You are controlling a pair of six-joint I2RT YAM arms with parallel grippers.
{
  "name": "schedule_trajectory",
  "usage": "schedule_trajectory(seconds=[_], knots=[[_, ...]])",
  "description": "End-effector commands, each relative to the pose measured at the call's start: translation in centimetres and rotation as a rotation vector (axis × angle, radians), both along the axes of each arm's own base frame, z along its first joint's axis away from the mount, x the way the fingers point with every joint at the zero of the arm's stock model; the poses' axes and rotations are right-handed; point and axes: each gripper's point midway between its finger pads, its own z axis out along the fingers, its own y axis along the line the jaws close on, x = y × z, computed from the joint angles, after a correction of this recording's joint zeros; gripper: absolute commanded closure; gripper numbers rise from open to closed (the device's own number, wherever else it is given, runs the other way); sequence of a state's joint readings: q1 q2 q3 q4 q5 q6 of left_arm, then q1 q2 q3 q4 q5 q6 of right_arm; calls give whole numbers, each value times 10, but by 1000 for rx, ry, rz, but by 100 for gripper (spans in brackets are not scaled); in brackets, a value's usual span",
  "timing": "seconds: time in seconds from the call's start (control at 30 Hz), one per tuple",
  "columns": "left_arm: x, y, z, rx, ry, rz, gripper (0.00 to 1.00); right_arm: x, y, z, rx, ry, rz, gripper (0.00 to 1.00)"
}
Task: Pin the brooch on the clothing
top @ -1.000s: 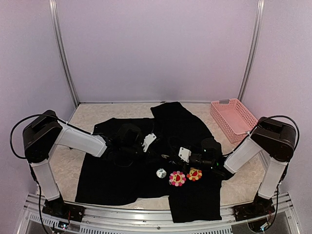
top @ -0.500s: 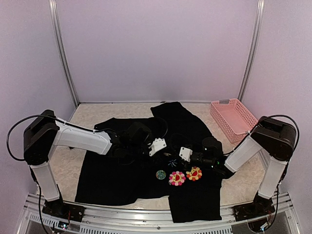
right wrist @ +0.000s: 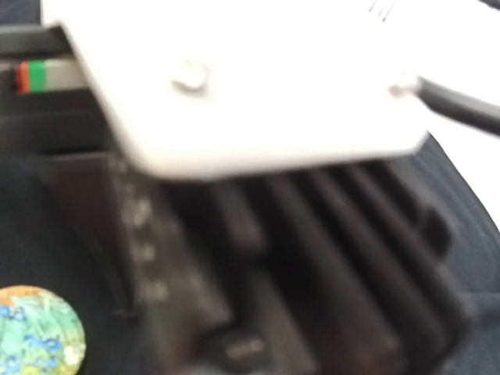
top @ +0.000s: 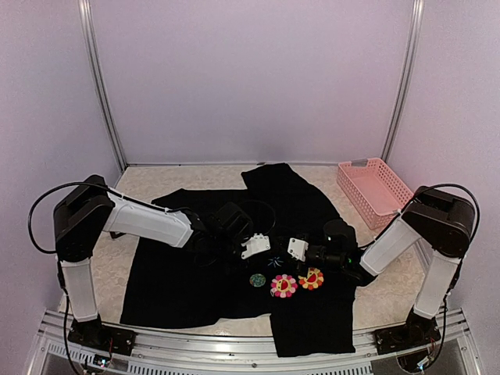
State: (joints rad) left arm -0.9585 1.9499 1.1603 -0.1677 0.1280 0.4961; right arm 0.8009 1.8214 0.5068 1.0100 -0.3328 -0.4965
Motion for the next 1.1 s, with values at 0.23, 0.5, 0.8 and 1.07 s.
schedule_trajectory(seconds=[0.23,0.5,0.8,1.07], knots=[[-12,-14,31,-174,80,5,100,6,4,1,-14,-53,16,100],[-10,-11,43,-233,133,15,100,6,9,-14,-88,-109,-1,100],[-5,-11,50,-272,146,36,100,-12,12,-16,-96,-113,41,100],[3,-8,52,-293,159,82,100,-28,16,-4,-16,-67,70,100]])
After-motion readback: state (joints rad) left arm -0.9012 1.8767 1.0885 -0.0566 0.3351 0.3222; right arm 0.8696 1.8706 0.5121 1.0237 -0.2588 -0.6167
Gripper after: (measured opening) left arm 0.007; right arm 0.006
